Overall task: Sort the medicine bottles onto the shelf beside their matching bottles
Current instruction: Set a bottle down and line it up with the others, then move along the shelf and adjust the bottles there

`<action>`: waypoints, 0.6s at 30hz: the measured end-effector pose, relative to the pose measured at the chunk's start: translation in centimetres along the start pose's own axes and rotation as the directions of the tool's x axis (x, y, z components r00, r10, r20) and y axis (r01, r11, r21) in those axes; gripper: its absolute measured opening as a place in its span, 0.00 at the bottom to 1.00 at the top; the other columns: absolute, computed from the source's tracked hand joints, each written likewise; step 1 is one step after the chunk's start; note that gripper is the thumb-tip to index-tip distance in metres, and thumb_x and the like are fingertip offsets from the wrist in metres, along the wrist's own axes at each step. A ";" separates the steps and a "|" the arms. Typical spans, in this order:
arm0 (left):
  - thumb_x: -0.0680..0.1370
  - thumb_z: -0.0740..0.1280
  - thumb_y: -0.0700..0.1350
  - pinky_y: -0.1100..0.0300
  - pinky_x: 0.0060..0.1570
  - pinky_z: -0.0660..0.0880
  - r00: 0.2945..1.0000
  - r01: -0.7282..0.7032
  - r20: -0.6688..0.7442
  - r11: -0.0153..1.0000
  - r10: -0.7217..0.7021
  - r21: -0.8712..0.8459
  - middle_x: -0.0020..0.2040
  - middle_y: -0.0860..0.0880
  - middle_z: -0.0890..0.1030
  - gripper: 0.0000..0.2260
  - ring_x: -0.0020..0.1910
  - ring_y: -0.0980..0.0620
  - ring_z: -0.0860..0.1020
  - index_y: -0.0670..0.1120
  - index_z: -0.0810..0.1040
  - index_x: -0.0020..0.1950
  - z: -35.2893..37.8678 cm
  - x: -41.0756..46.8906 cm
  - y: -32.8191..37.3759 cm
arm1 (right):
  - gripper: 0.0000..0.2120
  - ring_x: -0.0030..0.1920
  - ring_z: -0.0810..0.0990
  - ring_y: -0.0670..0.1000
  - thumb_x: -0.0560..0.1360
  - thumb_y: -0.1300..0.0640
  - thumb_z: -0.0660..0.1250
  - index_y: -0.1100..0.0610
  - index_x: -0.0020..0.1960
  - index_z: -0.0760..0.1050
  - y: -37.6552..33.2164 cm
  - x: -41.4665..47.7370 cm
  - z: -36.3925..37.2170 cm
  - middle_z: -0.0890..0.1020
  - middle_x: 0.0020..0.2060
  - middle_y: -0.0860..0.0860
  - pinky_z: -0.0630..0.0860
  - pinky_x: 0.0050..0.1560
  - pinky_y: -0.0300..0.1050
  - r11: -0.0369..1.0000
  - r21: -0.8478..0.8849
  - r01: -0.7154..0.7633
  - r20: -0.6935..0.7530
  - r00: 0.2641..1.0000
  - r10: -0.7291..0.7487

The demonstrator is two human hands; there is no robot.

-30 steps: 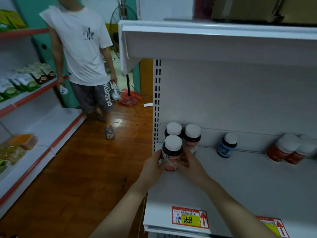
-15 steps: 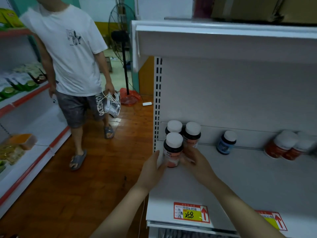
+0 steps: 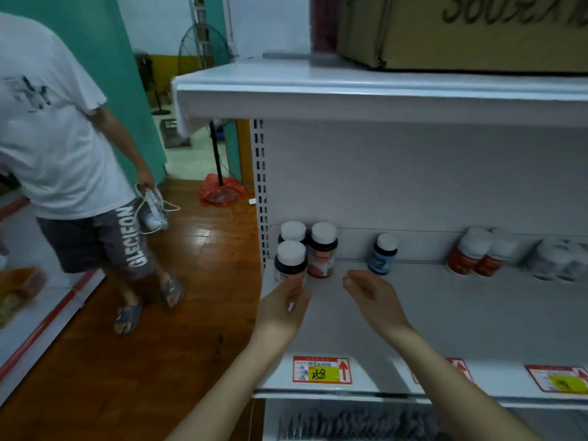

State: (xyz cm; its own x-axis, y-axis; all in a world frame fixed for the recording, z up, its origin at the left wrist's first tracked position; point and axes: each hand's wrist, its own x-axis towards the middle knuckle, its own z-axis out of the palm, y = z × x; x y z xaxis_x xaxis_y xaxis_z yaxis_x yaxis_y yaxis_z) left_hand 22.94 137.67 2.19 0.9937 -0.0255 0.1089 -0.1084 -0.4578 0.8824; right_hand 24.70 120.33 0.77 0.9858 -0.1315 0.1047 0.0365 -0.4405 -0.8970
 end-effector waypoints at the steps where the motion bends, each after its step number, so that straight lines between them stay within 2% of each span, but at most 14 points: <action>1: 0.77 0.62 0.44 0.69 0.44 0.70 1.000 -0.015 0.006 1.000 0.015 0.024 0.44 0.51 0.78 0.03 0.46 0.55 0.74 0.49 0.75 0.49 0.8 -0.1 0.8 | 0.12 0.49 0.76 0.47 0.76 0.61 0.64 0.63 0.57 0.76 0.1 -0.3 -1.2 0.78 0.48 0.52 0.66 0.40 0.17 1.000 0.004 -0.007 -0.024 1.000 0.007; 2: 0.77 0.62 0.43 0.64 0.45 0.70 0.999 -0.038 0.018 0.999 0.037 0.034 0.43 0.49 0.77 0.02 0.45 0.54 0.74 0.50 0.73 0.45 1.7 -0.4 1.9 | 0.11 0.49 0.76 0.48 0.75 0.62 0.65 0.64 0.57 0.76 0.1 -0.7 -2.6 0.79 0.48 0.53 0.67 0.40 0.17 1.000 0.016 -0.011 -0.058 0.998 0.012; 4: 0.77 0.63 0.42 0.61 0.45 0.67 0.995 -0.095 0.028 0.995 0.094 0.027 0.42 0.45 0.76 0.07 0.44 0.52 0.74 0.52 0.72 0.41 4.3 -0.8 4.3 | 0.10 0.48 0.78 0.49 0.74 0.63 0.65 0.65 0.54 0.77 0.6 -1.8 -6.2 0.81 0.49 0.56 0.69 0.40 0.19 0.999 0.042 -0.010 -0.133 0.991 0.016; 6: 0.76 0.65 0.43 0.62 0.49 0.69 0.995 -0.087 0.046 0.996 0.088 -0.024 0.46 0.41 0.80 0.03 0.47 0.51 0.77 0.46 0.78 0.47 7.5 -1.7 6.7 | 0.09 0.49 0.80 0.53 0.74 0.62 0.66 0.64 0.53 0.77 1.6 -3.3 -10.4 0.82 0.49 0.58 0.70 0.42 0.22 0.999 0.042 -0.002 -0.203 0.979 0.011; 8: 0.75 0.66 0.44 0.64 0.49 0.70 0.991 -0.114 0.063 0.992 0.118 -0.062 0.52 0.40 0.81 0.12 0.49 0.50 0.78 0.38 0.78 0.54 11.2 -2.9 9.3 | 0.09 0.51 0.80 0.55 0.74 0.63 0.66 0.65 0.54 0.76 2.7 -5.1 -15.2 0.82 0.48 0.59 0.71 0.42 0.24 0.997 0.073 0.018 -0.267 0.964 0.002; 11: 0.76 0.65 0.41 0.61 0.58 0.70 0.978 -0.113 0.153 0.980 0.139 -0.166 0.59 0.40 0.79 0.15 0.56 0.50 0.77 0.36 0.74 0.61 17.4 -5.6 13.3 | 0.11 0.52 0.80 0.55 0.75 0.63 0.65 0.66 0.56 0.75 4.4 -8.5 -22.3 0.81 0.49 0.58 0.73 0.47 0.28 0.997 0.073 0.038 -0.318 0.948 -0.013; 14: 0.76 0.64 0.41 0.59 0.61 0.69 0.956 -0.152 0.217 0.965 0.199 -0.215 0.63 0.40 0.76 0.17 0.61 0.46 0.75 0.36 0.71 0.63 24.2 -8.3 17.1 | 0.11 0.54 0.80 0.56 0.75 0.62 0.65 0.64 0.56 0.75 6.3 -12.3 -29.5 0.81 0.52 0.59 0.73 0.56 0.41 0.997 0.071 0.039 -0.370 0.929 -0.010; 18: 0.77 0.63 0.42 0.58 0.64 0.67 0.907 -0.183 0.325 0.947 0.266 -0.264 0.66 0.40 0.73 0.19 0.64 0.46 0.73 0.36 0.69 0.65 32.6 -11.6 22.3 | 0.12 0.53 0.80 0.54 0.74 0.63 0.65 0.64 0.57 0.74 8.5 -16.7 -38.2 0.81 0.50 0.58 0.75 0.51 0.33 0.997 0.067 0.030 -0.490 0.872 0.007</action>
State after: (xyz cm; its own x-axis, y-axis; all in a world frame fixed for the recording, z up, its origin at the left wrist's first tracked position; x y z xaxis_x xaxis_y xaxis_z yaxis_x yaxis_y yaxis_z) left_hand 9.88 98.79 5.70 0.8818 -0.4339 0.1849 -0.2918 -0.1940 0.9366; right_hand 2.25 84.83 7.81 0.7791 -0.5528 0.2955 0.0769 -0.3836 -0.9203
